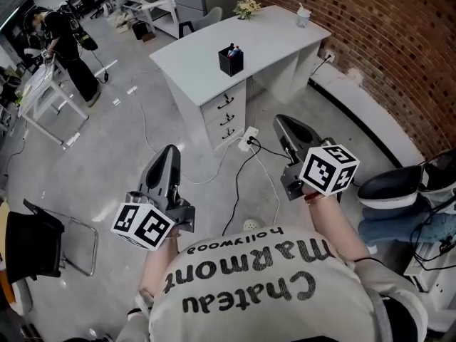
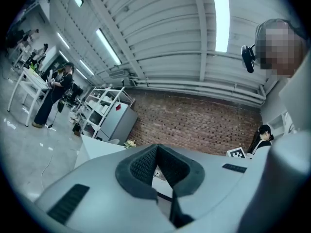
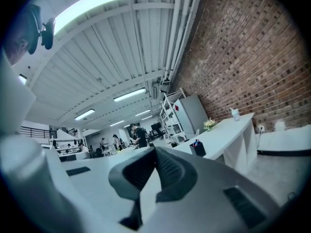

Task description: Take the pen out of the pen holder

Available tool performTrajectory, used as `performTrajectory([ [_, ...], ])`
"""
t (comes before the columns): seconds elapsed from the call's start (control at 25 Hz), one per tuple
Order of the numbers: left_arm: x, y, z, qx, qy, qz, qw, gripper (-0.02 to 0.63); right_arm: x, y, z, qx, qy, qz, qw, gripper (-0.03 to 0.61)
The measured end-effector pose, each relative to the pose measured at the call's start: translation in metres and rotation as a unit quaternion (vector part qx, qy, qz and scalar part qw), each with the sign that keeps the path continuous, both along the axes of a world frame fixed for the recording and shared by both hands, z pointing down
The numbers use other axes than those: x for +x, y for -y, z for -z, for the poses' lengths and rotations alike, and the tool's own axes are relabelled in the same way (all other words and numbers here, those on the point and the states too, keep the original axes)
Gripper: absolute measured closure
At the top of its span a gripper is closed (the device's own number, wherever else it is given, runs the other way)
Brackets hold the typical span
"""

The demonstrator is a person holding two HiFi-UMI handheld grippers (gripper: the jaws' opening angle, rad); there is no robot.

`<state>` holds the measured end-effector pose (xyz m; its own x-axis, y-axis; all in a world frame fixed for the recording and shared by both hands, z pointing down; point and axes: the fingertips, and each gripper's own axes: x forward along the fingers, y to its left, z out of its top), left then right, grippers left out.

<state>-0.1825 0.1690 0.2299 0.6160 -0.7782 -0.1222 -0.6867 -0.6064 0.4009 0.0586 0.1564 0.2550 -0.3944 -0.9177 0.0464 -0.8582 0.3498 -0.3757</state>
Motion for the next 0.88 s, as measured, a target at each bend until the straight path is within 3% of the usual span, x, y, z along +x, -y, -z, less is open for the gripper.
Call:
performTrajectory([
  [0.32, 0.042, 0.076, 0.005, 0.012, -0.007, 0.016, 0.9998, 0.614, 0.041, 0.083, 0.012, 0.021, -0.001, 0.015, 1.000, 0.575],
  [0.64, 0.081, 0.119, -0.031, -0.016, -0.003, 0.015, 0.9998, 0.614, 0.067, 0.127, -0.039, -0.023, -0.002, 0.033, 0.999, 0.575],
  [0.88, 0.089, 0.145, -0.049, -0.041, -0.008, 0.014, 0.9990, 0.614, 0.078, 0.153, -0.064, -0.047, 0.009, 0.033, 0.998, 0.575],
])
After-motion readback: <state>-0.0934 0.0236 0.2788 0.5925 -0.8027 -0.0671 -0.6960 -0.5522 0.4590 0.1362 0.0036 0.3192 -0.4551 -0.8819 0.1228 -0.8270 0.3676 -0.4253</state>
